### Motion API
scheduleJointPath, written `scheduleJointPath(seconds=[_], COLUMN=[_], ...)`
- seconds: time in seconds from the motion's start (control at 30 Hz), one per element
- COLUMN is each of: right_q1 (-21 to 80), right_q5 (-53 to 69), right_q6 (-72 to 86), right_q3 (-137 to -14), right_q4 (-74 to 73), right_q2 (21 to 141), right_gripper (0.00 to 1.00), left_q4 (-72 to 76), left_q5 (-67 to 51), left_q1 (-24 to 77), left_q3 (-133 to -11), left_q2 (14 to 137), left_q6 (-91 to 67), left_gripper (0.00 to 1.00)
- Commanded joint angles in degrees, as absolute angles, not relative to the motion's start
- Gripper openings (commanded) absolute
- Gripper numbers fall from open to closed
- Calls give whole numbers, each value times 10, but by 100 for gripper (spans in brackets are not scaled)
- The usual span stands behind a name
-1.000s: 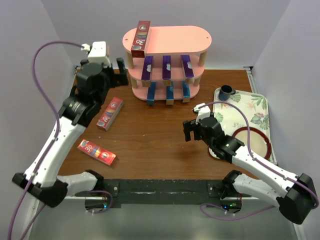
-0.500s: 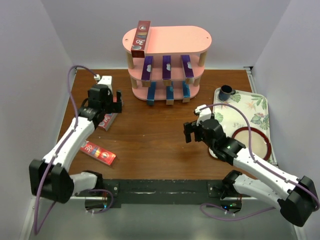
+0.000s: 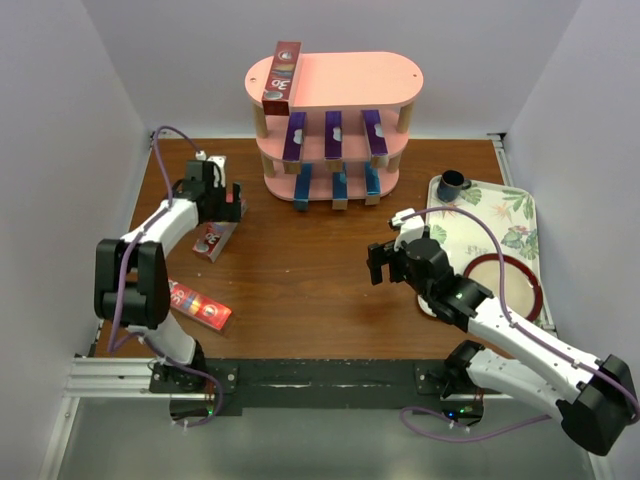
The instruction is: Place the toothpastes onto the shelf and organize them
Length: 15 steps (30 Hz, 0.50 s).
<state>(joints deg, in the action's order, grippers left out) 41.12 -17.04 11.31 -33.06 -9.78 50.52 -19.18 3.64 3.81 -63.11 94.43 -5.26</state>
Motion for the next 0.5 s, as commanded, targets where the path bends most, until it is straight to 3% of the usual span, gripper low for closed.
scheduleJointPath(seconds=[0.0,0.33,0.47], right_q1=[409,409,409], right_q5=[-178,-180,-178], right_q6=[118,116,115], right_q3=[-330,-333,-330], right_q4=[-78,-79,-76], right_q2=[504,517,512], right_gripper=[99,99,99], left_q4=[-164,-172,-178], left_q5=[-10,-29,-39], left_q1=[26,14,14], left_q3=[-678,-726,-733], left_q2=[982,1076,1096], left_q6=[-24,-20,-34], left_gripper=[100,100,94])
